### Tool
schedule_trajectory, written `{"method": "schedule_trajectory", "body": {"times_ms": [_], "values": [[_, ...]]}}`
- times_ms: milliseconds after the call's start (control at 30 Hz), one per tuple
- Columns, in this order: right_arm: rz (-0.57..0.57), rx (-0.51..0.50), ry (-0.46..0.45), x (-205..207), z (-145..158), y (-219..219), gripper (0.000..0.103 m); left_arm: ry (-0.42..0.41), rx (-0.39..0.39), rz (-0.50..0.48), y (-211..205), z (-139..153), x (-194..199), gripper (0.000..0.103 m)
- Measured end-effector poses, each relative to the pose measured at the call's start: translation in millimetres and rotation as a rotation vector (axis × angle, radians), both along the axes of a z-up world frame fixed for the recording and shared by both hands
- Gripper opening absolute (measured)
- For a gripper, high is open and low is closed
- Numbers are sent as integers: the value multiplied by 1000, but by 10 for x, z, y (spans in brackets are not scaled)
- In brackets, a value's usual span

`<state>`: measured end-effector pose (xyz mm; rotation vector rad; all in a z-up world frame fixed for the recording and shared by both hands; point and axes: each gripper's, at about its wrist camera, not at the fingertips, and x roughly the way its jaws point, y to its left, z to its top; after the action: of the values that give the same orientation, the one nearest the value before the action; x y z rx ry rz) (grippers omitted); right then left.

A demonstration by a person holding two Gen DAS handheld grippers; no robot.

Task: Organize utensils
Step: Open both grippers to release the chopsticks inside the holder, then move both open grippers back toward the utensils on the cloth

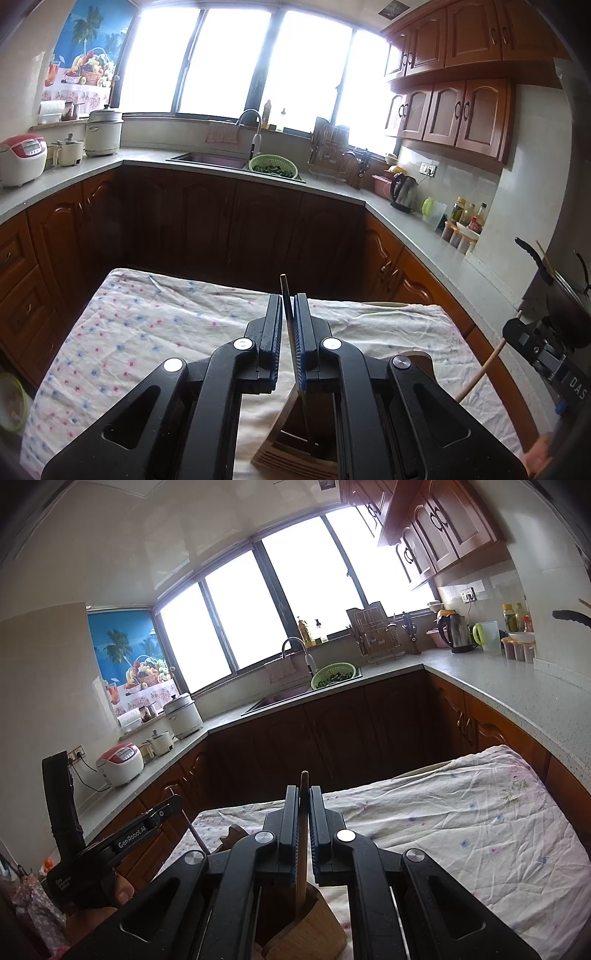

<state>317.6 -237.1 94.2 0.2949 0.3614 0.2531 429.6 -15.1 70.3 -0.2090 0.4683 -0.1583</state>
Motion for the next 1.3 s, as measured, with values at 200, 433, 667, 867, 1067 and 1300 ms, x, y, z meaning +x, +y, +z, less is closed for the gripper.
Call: {"method": "schedule_trajectory", "body": {"times_ms": [200,433,667,867,1067,1300], "values": [[1,25,11,-4,24,-56,28,11,-21,4,69,15,-54,33],[17,70,-3,-176,48,-119,67,-10,-28,15,165,126,-303,66],[15,116,-4,-525,26,-258,101,8,-4,49,326,77,-746,95],[-13,119,26,-871,-70,-383,101,72,-11,43,444,-100,-1144,95],[-48,121,72,-1203,-210,-508,101,129,-3,30,479,-277,-1496,95],[-86,129,119,-1532,-402,-652,101,196,-16,20,485,-490,-1769,95]]}}
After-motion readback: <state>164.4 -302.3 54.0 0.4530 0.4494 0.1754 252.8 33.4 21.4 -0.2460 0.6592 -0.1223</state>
